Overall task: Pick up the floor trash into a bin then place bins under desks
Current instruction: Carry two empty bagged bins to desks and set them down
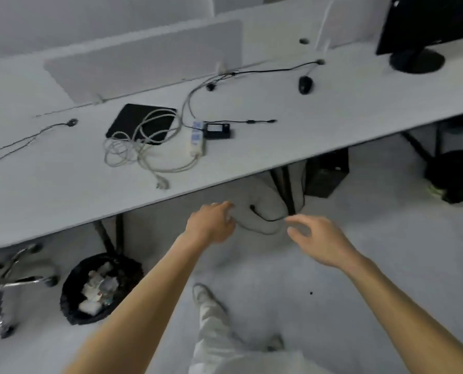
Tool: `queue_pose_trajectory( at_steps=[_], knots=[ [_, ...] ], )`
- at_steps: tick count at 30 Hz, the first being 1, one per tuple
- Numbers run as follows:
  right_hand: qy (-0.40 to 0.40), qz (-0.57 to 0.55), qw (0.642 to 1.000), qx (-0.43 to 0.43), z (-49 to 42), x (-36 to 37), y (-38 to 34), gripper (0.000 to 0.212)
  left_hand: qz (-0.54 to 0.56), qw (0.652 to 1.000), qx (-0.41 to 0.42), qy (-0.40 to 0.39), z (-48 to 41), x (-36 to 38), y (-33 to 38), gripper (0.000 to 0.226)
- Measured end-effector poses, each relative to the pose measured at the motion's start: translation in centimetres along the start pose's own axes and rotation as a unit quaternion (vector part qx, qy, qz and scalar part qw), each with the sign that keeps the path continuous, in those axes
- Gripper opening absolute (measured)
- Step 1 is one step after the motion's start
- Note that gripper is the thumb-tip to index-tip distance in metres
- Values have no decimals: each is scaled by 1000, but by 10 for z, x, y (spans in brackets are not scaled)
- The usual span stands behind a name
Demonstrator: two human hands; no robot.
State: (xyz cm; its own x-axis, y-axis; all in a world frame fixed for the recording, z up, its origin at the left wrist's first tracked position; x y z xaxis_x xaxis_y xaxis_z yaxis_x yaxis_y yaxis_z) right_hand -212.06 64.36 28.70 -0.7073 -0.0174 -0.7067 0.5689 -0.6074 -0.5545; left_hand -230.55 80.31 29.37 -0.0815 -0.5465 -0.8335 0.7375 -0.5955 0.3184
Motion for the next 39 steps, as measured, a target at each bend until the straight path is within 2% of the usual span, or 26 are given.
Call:
queue_pose_trajectory(
  at_steps=[2, 5, 7, 9, 16, 22, 26, 30, 33, 39],
  knots=[
    [61, -31, 995, 67, 29, -48, 80, 35, -22, 997, 67, -16, -37, 14, 90, 49],
    [98, -55, 984, 139, 57, -90, 159, 38, -37, 992, 118, -29, -69, 28, 182, 47],
    [145, -85, 964, 205, 81, -134, 229, 40, -66, 981, 175, -54, -102, 52, 266, 46],
    [146, -86, 965, 199, 76, -145, 238, 40, -73, 980, 181, -43, -113, 46, 276, 47],
    [227, -105, 917, 312, 77, -278, 401, 44, -125, 944, 295, -85, -244, 83, 496, 51],
    [269, -110, 869, 401, 81, -377, 506, 45, -179, 903, 371, -119, -332, 92, 670, 53],
    [278, -134, 839, 449, 85, -419, 573, 43, -196, 883, 411, -115, -380, 94, 765, 54],
    [287, -152, 825, 462, 71, -471, 635, 44, -218, 871, 423, -121, -436, 98, 846, 56],
    [307, -145, 822, 458, 45, -527, 695, 45, -217, 875, 421, -101, -491, 97, 916, 55],
    [312, -112, 843, 424, -24, -665, 802, 45, -217, 884, 413, -42, -587, 73, 1051, 50]
  ],
)
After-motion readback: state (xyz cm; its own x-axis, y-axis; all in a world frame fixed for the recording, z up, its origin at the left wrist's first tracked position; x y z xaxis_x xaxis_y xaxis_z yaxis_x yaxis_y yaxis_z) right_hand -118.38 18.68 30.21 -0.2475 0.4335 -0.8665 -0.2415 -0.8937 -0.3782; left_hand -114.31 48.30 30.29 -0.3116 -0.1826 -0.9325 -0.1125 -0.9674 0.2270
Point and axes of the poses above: each hand's wrist, its own z-axis away from the middle knuckle, its own x-axis out of the palm, y = z × x, the point moved 5 cm from there along -z, towards the middle knuckle, and after that the axes turned 7 degrees about x, right-handed, at the moved point
